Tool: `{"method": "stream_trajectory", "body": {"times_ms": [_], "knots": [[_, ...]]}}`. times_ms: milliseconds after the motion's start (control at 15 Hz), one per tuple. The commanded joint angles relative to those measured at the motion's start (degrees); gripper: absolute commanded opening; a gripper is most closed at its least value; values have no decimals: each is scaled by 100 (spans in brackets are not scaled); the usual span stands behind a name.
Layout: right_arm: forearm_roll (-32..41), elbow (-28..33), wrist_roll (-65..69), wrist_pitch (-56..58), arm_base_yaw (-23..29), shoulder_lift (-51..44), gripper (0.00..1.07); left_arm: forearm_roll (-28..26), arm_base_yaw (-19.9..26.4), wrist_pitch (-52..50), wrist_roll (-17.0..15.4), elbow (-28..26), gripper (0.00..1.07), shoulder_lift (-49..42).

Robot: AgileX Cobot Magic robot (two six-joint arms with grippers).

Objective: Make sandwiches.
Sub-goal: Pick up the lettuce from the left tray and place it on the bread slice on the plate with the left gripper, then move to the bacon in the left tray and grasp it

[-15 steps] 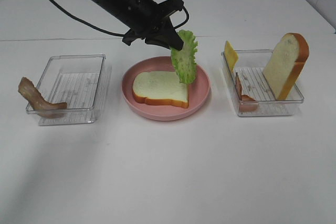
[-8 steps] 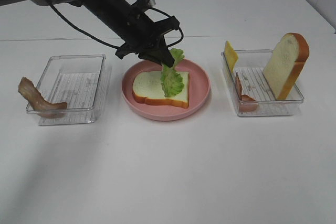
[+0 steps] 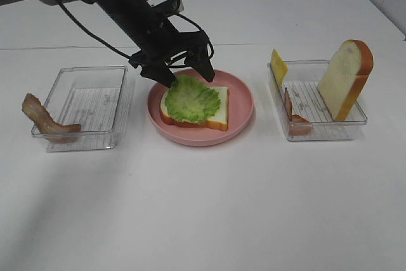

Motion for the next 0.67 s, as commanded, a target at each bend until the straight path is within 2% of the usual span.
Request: {"method": "stream_trajectory", "body": {"times_ms": [67, 200, 267, 333, 400, 467, 667], "knots": [[11, 6, -34, -40, -40, -63, 80, 235, 11, 281, 34, -286, 87, -52], [11, 6, -34, -40, -40, -63, 80, 739, 29, 745, -195, -636, 87, -52], [11, 6, -34, -40, -40, -63, 80, 1083, 86, 1089, -470, -894, 86, -52], [11, 6, -34, -40, -40, -63, 80, 1335, 189, 1312, -917, -1180, 81, -63], [11, 6, -34, -40, -40, -63, 80, 1352, 281, 1312, -1140, -1272, 75, -132], [11, 6, -34, -40, -40, -63, 80, 1375, 350, 1312, -1220, -1272, 71, -223], [11, 6, -34, -40, -40, -63, 80, 2068, 567, 1312, -1203, -1266, 65, -653]]}}
